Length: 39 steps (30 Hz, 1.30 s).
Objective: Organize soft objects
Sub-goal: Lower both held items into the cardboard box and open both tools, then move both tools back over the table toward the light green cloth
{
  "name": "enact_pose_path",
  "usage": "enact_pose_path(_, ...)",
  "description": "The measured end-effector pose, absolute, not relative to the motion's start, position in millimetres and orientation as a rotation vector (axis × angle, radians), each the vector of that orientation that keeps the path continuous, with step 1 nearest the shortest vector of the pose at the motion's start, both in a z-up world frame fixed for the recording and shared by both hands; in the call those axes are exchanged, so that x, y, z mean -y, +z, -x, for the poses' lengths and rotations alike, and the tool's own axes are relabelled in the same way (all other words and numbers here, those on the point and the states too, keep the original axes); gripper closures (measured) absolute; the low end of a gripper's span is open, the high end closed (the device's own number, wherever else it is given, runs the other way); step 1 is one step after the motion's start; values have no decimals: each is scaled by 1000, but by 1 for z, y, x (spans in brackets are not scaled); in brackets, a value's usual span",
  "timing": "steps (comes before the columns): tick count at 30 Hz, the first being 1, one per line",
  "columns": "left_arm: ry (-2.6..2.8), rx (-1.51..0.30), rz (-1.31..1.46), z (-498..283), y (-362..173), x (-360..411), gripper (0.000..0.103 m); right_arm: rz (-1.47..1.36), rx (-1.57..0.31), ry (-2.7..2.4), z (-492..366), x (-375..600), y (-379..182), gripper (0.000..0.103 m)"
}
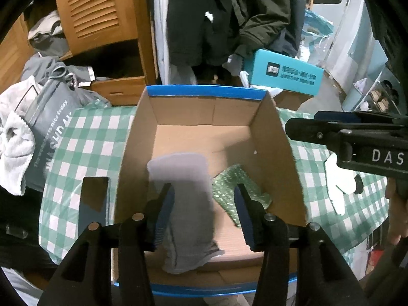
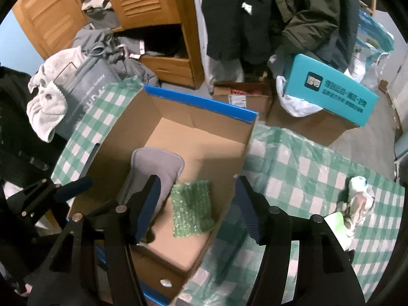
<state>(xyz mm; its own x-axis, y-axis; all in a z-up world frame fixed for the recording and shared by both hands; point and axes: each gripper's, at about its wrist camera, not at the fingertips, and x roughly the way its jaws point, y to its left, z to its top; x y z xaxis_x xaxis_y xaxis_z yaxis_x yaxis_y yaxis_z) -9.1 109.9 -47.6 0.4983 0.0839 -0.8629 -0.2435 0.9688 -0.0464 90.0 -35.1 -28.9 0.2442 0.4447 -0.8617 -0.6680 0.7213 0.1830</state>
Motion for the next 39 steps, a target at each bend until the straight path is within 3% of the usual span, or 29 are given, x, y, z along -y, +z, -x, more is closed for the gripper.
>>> enact_pose_path(39, 16, -1042, 117, -32, -33, 5, 43, 124, -1080, 561, -118, 213, -39, 38)
